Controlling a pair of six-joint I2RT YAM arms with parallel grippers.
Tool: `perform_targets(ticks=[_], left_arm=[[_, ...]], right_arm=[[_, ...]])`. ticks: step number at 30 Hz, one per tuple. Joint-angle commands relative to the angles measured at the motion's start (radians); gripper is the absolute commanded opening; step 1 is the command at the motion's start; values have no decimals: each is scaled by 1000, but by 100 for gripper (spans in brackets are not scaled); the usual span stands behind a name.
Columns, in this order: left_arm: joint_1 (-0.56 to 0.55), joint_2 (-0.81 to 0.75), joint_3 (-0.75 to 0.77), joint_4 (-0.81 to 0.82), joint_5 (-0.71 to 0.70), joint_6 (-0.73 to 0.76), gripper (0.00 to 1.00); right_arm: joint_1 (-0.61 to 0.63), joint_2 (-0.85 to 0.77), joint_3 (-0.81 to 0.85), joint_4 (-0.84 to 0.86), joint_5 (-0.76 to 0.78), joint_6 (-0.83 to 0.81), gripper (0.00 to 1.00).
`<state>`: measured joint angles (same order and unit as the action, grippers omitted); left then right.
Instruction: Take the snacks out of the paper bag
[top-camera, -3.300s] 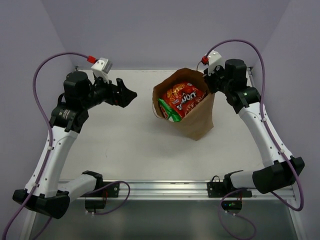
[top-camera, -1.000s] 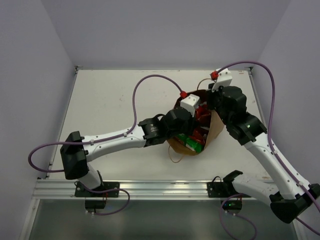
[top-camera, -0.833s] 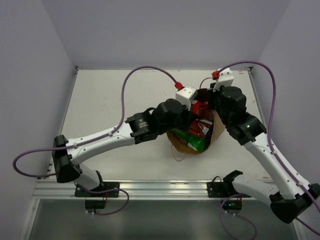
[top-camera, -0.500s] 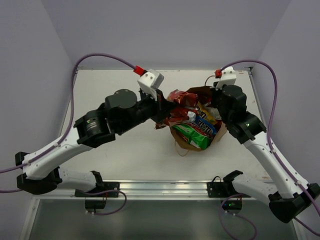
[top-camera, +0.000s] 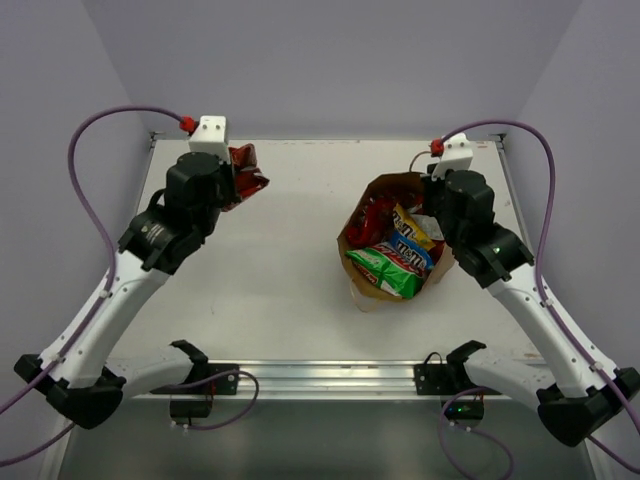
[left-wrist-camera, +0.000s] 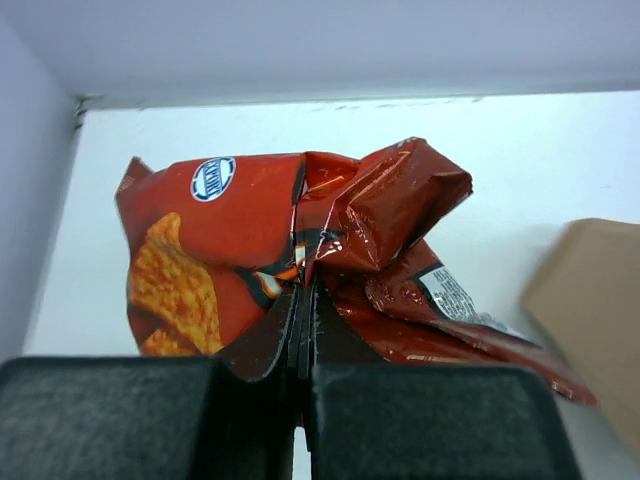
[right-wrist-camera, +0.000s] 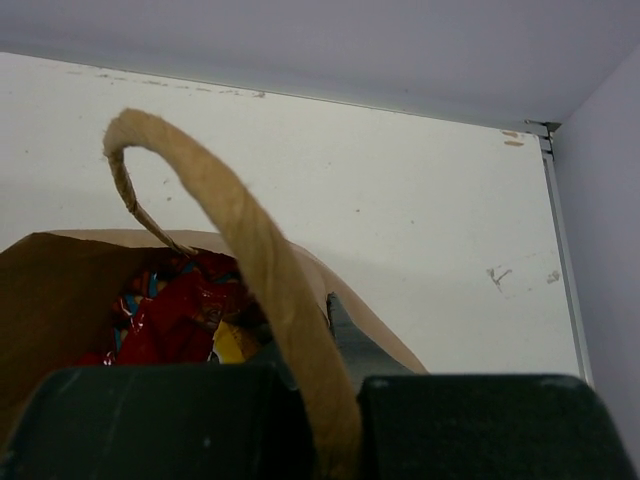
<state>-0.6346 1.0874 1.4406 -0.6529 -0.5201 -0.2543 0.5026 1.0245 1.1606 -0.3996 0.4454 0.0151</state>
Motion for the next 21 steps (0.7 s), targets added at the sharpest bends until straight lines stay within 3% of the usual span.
perform_targets(ticks=[1, 7, 10, 15, 16, 17, 19, 20, 21], left_arm=[[133, 81, -109, 189, 25, 125, 0], [410, 322, -167, 370, 60, 177, 0], [458, 448, -183, 501, 57, 205, 0], [498, 691, -73, 487, 68, 208, 2], [498, 712, -54, 471, 83, 204, 11], [498, 724, -36, 454, 124, 195, 31], [497, 721, -11, 417, 161, 158, 46], [497, 708, -14, 414, 196, 144, 65], [497, 689, -16, 395, 213, 127, 74]], right_arm=[[-6, -37, 27, -4, -22, -7, 0], [-6, -49, 5, -4, -71, 0, 0], [-7, -58, -10, 1, -94, 8, 0], [-6, -72, -48, 22, -116, -3, 0], [-7, -70, -49, 21, -119, -7, 0], [-6, -69, -45, 13, -129, -7, 0], [-6, -66, -39, 10, -135, -7, 0], [-6, -64, -38, 8, -140, -7, 0], [-6, -64, -32, 8, -143, -7, 0]])
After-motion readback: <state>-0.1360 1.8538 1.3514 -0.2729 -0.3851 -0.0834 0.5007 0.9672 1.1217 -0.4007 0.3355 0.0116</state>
